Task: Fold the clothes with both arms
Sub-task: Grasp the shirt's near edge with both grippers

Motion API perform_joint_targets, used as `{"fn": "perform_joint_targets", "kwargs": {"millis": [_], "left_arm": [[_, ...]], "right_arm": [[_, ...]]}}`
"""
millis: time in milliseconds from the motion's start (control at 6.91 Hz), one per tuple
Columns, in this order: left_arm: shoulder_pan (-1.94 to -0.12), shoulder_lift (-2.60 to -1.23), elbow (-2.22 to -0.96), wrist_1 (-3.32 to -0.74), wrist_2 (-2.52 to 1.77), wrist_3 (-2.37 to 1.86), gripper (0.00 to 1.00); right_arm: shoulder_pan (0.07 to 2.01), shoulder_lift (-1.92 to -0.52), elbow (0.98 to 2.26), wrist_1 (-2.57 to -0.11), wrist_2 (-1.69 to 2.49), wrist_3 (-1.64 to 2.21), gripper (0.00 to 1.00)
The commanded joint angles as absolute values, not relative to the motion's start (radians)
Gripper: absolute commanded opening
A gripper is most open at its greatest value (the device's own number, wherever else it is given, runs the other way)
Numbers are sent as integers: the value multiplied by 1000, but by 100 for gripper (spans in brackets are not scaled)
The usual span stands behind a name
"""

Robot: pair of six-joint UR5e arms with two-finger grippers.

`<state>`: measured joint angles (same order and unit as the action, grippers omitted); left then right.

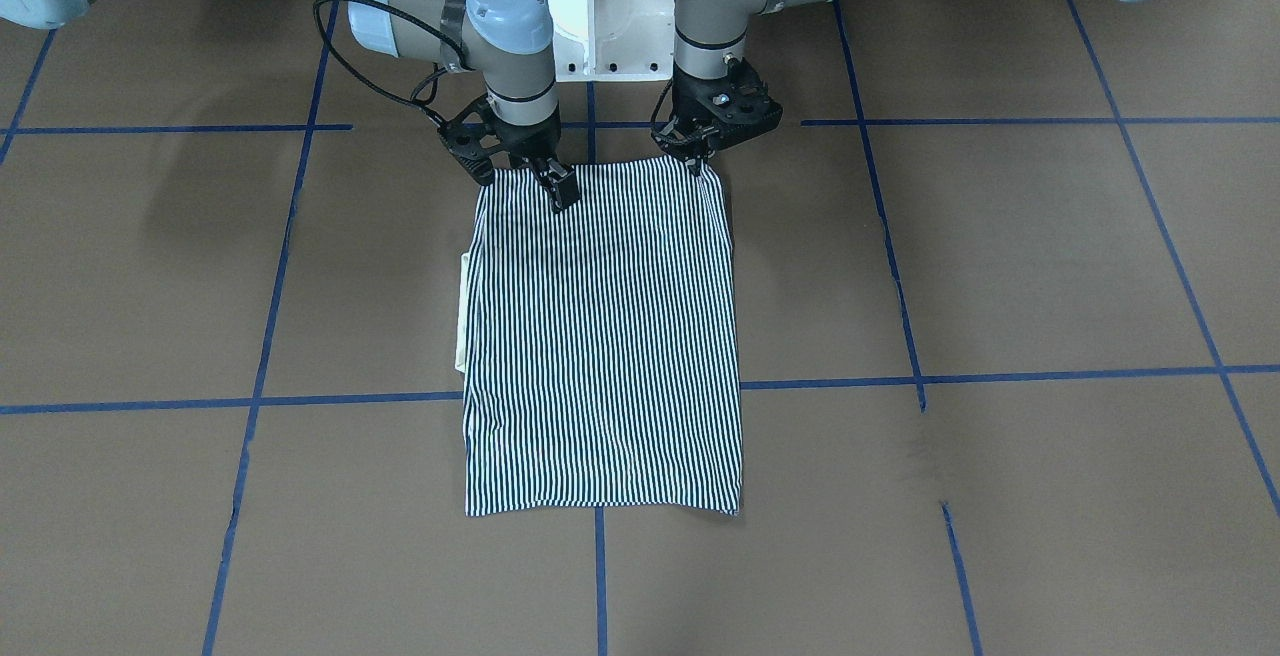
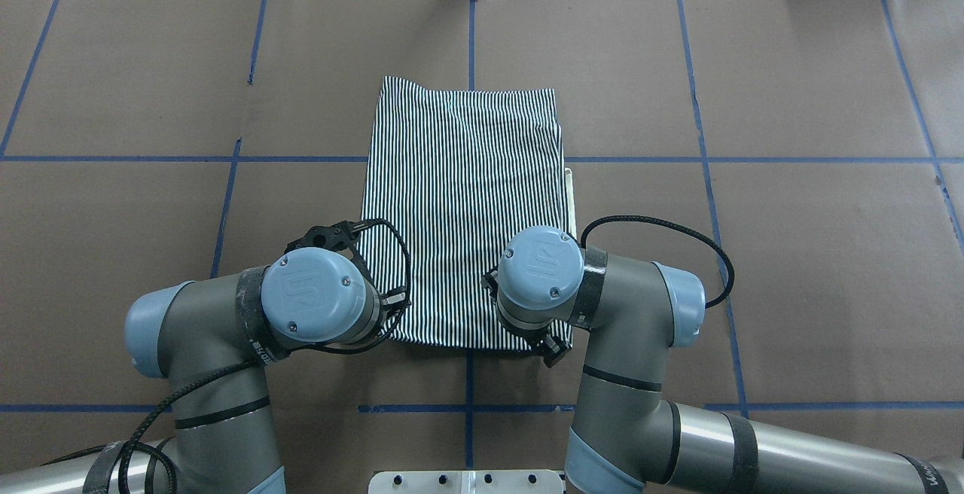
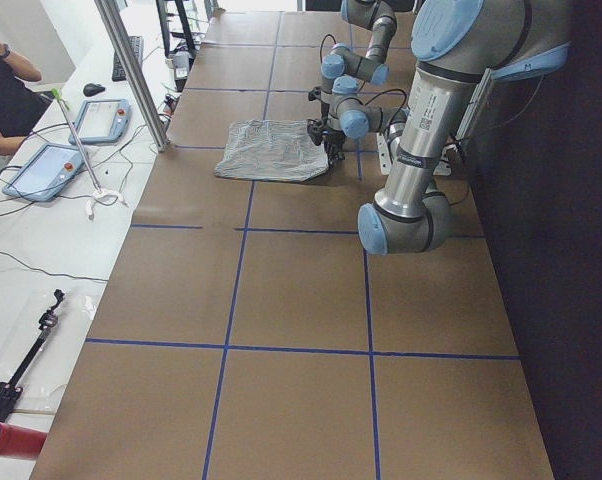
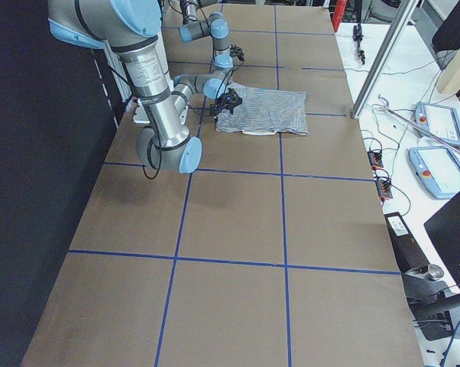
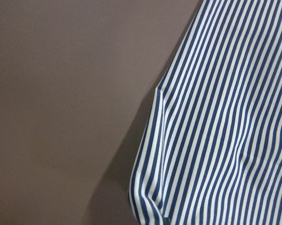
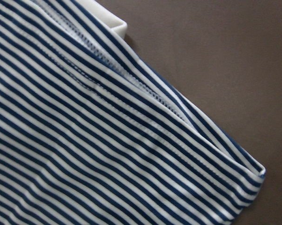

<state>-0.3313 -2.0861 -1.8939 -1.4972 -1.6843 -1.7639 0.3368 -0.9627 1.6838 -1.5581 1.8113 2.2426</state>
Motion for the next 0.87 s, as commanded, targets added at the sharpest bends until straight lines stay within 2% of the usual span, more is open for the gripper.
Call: {"fn": "perform_joint_targets", "kwargs": {"millis": [0,289,434,579,723], "left_arm": [[-333,-2086,-1894,-1497,-1684,-1764,0],[-333,-2088,-1896,-1497,-1684,-1764,0],[-333,-2085,-1908,-1497,-1684,-1764,0],[-333,-2085,-1908,-1496,-1684,-1764,0],[-333,-2085,-1908,-1496,-1684,-1764,0]], "right_arm": [[330,-968,1680,-1559,1810,2243,100],[327,-977,1667,-1559,1810,2243,100],[327,-977,1667,-1559,1810,2243,81],[330,-977,1677,-1560,1812,2243,38],[331,-977,1680,-1560,1812,2241,23]]}}
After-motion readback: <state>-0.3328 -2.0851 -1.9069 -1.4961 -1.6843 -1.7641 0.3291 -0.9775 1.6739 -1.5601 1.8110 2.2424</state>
